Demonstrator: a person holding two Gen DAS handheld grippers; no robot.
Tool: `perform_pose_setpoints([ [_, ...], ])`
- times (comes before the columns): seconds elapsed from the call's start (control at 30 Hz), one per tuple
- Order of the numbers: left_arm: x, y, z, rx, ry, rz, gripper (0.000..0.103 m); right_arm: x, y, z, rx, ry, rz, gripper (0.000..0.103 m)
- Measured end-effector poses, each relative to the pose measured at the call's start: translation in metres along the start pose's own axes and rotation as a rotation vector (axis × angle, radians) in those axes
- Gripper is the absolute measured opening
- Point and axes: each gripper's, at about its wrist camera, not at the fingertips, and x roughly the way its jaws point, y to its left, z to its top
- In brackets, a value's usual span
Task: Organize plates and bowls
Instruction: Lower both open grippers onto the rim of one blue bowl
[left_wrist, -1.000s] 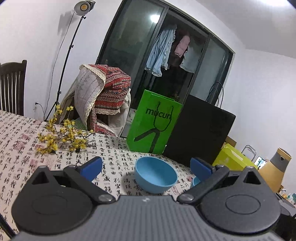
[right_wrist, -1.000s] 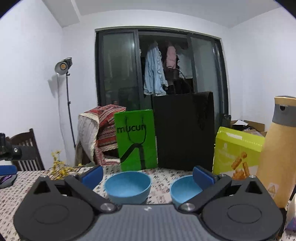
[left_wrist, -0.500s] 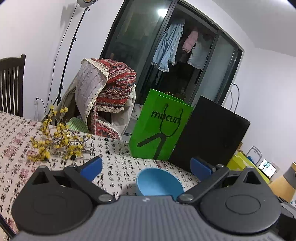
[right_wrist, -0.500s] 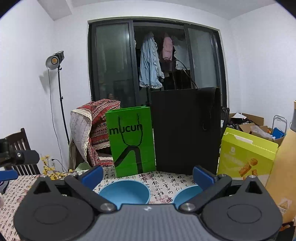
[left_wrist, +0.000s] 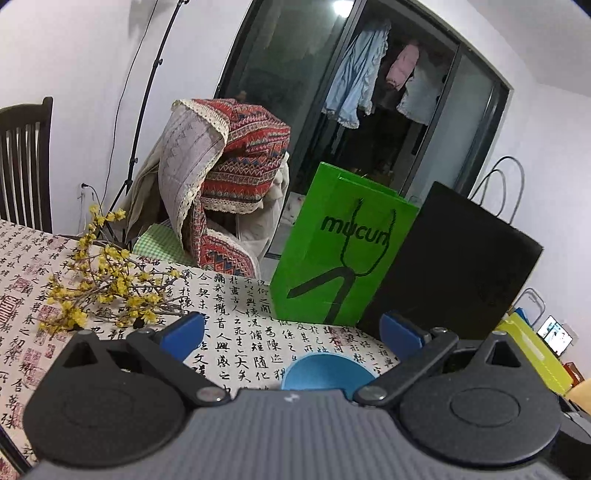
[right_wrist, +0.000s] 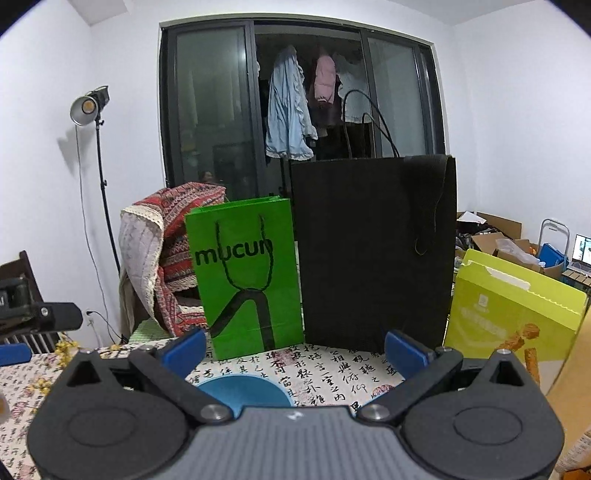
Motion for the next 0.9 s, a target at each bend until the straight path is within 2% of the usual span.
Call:
perform_pose_setpoints([
  [0.23,0.043,0.009,-0.005,-0.022,0.035,0.01,0.103,0.028,-0.006,-0.011,0.048,0.019,0.011,0.103],
  [0.47,0.073,0.018,-0.019,-0.018,0.047,0.011,0.103,0.048,-0.001,-0.029,0.017,0.025,0.012,0.103],
  [0.6,0.081,0.018,-0.028,0.012,0.042,-0.009,0.103,0.057,-0.001,-0.034,0.018,0.035,0.021,0.103],
  [0.77,0.086,0.013,-0.035,0.106,0.022,0.0,0.103,0.067,-0.002,-0.038,0.02,0.056,0.038,0.103],
  [0.9,0.09,0.009,-0.043,0.165,0.017,-0.023,0.103,0.074,0.0,-0.042,0.024,0.067,0.061,0.103],
])
